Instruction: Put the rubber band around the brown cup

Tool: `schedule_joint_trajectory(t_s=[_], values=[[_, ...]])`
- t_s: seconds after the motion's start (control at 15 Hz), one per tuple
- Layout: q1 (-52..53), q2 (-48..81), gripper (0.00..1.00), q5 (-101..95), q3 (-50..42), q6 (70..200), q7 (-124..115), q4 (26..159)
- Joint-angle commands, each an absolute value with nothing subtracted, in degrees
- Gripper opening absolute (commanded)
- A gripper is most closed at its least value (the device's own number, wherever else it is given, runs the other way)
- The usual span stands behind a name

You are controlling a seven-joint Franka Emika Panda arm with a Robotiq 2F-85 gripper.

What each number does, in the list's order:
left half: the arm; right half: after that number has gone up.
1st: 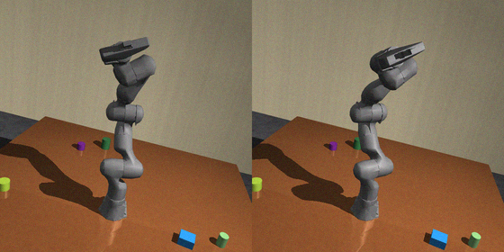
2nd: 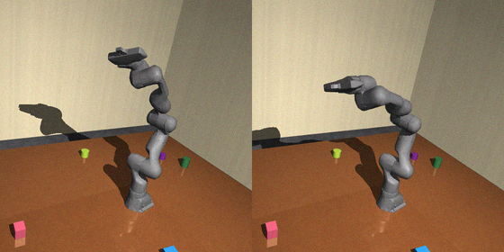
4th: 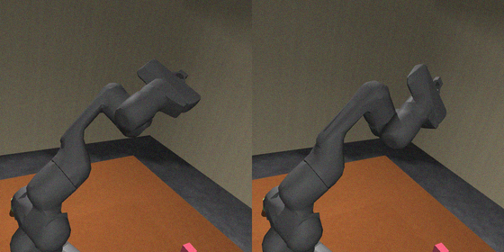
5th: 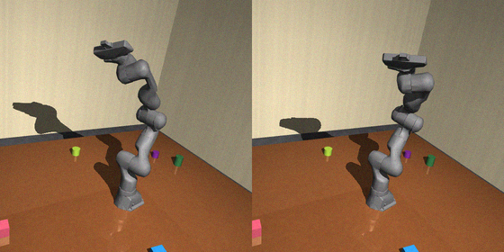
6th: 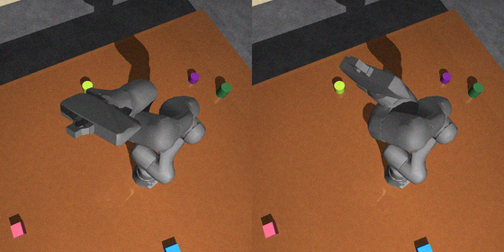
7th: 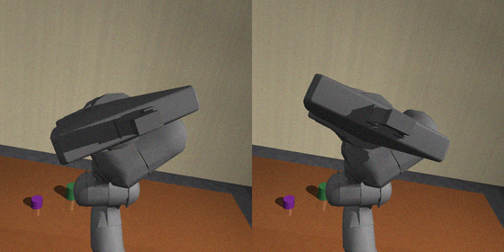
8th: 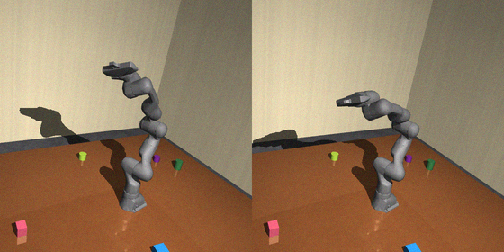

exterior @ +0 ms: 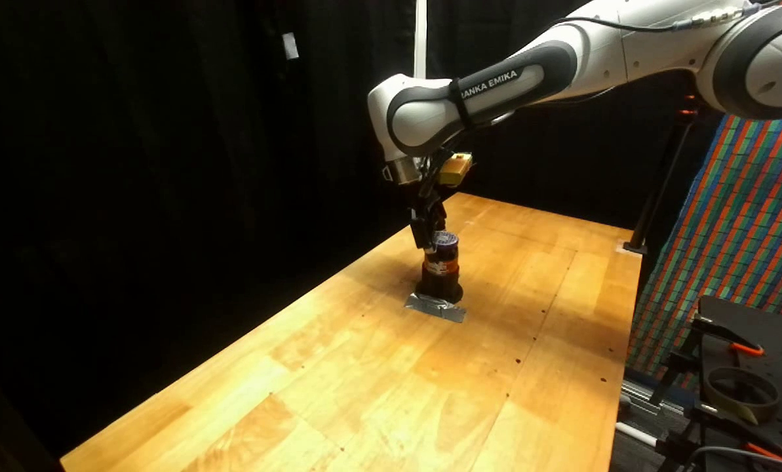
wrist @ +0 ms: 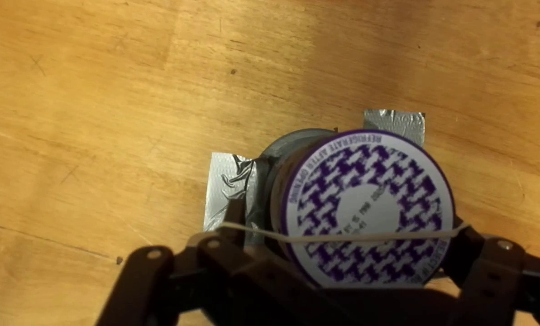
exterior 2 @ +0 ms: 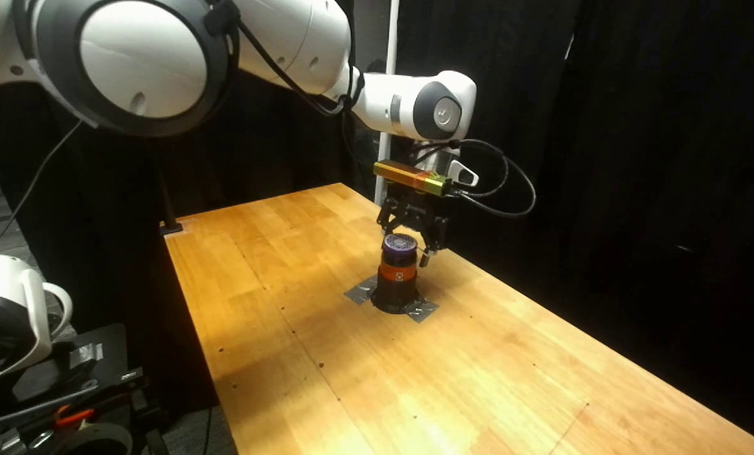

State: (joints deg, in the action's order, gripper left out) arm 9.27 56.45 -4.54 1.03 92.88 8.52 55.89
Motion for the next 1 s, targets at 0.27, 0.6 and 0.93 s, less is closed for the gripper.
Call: schedule_joint_trajectory(t_s=[0.27, 0.6, 0.93], values=[[7.8, 42.0, 1.00, -6.0, 2.1, 105.0, 9.8, 79.5], [7.0, 34.7, 1.00, -6.3, 2.3, 110.8, 9.7, 92.2], [6.9, 28.3, 1.00, -8.4, 2.0, 125.0, 9.1, 105.2]])
